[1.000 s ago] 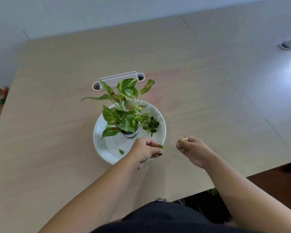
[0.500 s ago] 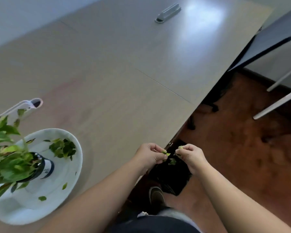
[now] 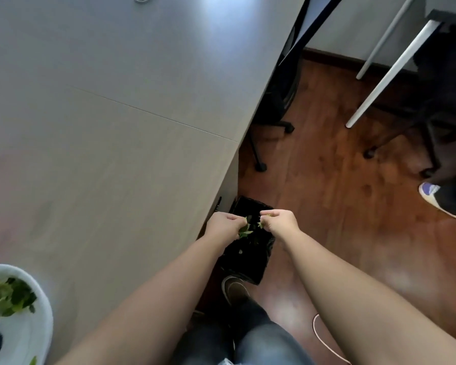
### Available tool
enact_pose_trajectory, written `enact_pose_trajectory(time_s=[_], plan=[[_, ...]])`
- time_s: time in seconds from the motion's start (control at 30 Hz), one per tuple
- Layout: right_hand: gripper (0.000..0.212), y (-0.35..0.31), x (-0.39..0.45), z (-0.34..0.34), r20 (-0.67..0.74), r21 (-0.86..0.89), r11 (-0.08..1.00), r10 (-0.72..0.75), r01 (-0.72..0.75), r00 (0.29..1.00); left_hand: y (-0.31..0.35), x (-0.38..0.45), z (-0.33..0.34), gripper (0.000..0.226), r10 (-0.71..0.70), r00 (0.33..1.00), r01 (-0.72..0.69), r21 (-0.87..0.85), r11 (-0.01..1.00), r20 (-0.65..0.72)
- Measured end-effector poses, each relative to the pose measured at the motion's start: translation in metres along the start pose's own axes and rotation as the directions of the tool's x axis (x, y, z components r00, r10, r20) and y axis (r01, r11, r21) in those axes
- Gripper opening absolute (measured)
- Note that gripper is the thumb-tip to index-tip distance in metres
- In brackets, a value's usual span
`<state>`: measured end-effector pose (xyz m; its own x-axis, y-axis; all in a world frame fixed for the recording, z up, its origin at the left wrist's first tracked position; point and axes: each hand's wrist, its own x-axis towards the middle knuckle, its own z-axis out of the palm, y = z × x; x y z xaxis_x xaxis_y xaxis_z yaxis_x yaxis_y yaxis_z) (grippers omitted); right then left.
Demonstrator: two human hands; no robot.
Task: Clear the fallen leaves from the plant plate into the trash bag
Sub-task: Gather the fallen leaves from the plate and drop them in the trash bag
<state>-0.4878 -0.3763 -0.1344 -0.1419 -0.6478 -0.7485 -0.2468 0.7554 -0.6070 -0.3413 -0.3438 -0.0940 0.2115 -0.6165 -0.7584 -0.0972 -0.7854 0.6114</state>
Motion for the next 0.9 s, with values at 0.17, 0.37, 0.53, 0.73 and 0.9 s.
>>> enact_pose_trajectory(time_s=[0.17,0.37,0.53,0.73,0.9], plan=[[0.029,0.003,0.009,-0.001,0.069,0.084,0.988,0.124,-0.13,0.99,-0.004,0.01,0.015,0.007,-0.074,0.996,0.074,-0.011,0.997,0.044],[0.027,0.007,0.008,-0.001,0.055,0.115,0.976,0.178,-0.183,0.983,-0.012,0.014,0.015,0.012,-0.074,0.995,0.077,-0.036,0.996,0.063],[0.033,-0.003,-0.007,0.004,0.068,0.121,0.987,0.097,-0.104,0.993,-0.014,-0.001,0.001,0.025,-0.009,0.998,0.015,-0.115,0.993,0.058],[0.027,-0.041,-0.052,0.029,0.157,0.106,0.99,-0.108,0.092,0.982,-0.016,-0.048,-0.049,0.019,0.137,0.991,-0.13,-0.276,0.952,0.007],[0.029,-0.068,-0.091,0.079,0.348,0.037,0.97,-0.236,0.238,0.907,-0.033,-0.091,-0.103,0.013,0.14,0.974,-0.205,-0.424,0.882,-0.179]])
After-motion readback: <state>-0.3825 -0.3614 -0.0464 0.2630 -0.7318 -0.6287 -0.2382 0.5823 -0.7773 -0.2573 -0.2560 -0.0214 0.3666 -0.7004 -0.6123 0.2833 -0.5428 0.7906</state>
